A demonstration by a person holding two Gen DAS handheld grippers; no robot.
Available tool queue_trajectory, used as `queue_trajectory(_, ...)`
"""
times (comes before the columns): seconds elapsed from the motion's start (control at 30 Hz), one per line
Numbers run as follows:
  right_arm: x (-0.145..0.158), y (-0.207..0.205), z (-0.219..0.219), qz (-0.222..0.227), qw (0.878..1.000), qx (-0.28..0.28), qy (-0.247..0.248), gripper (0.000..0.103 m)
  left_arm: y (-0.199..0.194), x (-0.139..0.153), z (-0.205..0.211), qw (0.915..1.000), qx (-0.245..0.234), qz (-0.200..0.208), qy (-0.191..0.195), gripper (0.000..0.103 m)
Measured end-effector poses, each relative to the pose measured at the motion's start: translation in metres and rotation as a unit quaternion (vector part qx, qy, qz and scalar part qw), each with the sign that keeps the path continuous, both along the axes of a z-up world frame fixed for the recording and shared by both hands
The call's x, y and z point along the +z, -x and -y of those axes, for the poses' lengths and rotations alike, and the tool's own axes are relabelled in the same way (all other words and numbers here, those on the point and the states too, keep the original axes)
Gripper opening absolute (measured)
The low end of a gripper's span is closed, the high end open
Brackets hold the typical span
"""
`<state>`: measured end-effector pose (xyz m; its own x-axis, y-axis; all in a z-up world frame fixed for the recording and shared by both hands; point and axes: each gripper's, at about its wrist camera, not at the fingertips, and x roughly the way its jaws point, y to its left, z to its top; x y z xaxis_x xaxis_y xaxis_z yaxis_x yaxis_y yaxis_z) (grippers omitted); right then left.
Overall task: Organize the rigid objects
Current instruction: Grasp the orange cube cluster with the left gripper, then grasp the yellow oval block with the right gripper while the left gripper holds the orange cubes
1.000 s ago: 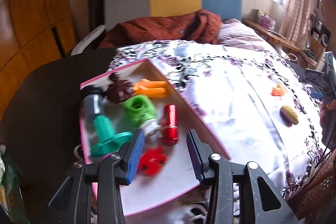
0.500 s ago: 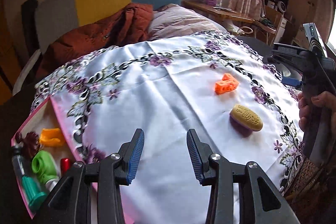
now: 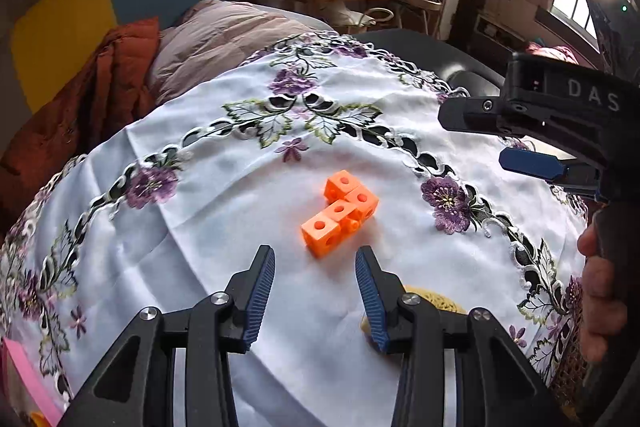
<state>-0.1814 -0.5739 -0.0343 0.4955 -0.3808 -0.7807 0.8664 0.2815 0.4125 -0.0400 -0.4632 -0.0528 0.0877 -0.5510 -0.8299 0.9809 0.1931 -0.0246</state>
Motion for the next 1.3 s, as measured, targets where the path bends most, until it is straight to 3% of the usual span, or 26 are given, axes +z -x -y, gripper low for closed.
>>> queue_trajectory(0.23,-0.003,-0.002,0.0,0.009,1.0,0.008,-0.012,0.085,0.0,-0.028,0.04,0.9983,-0.048,0.002,-0.033,0.042)
queue_trajectory(0.37,-0.004,-0.002,0.001,0.007,1.0,0.006,-0.015,0.085,-0.005,-0.041,0.052,0.9982,-0.044,-0.015,-0.037,0.042)
queue_trajectory(0.4,-0.005,-0.002,0.002,0.007,1.0,0.005,-0.016,0.085,-0.006,-0.04,0.05,0.9985,-0.04,-0.022,-0.03,0.039)
queue_trajectory(0.47,-0.005,-0.003,0.002,0.005,1.0,0.006,-0.015,0.085,-0.009,-0.038,0.046,0.998,-0.037,-0.044,-0.026,0.019)
queue_trajectory(0.5,-0.005,-0.005,0.002,0.003,1.0,0.01,-0.013,0.085,-0.01,-0.038,0.042,0.9982,-0.031,-0.045,-0.025,0.018)
queue_trajectory(0.67,-0.007,-0.012,-0.001,-0.013,0.999,0.028,-0.008,0.085,-0.028,-0.037,0.007,0.9974,0.029,-0.062,-0.024,0.018)
queue_trajectory(0.77,-0.013,-0.021,-0.004,-0.028,0.998,0.054,-0.02,0.085,-0.034,-0.036,-0.021,0.9958,0.073,-0.045,-0.03,0.018)
queue_trajectory(0.97,-0.028,-0.047,-0.016,-0.066,0.988,0.129,-0.044,0.085,-0.035,-0.035,-0.084,0.9871,0.151,-0.05,-0.018,0.018)
queue_trajectory(1.1,-0.037,-0.062,-0.029,-0.087,0.979,0.179,-0.052,0.085,-0.022,-0.033,-0.117,0.9835,0.176,-0.041,-0.007,0.018)
queue_trajectory(1.3,-0.044,-0.069,-0.036,-0.106,0.971,0.204,-0.06,0.085,-0.001,-0.032,-0.155,0.9799,0.196,-0.035,0.014,0.018)
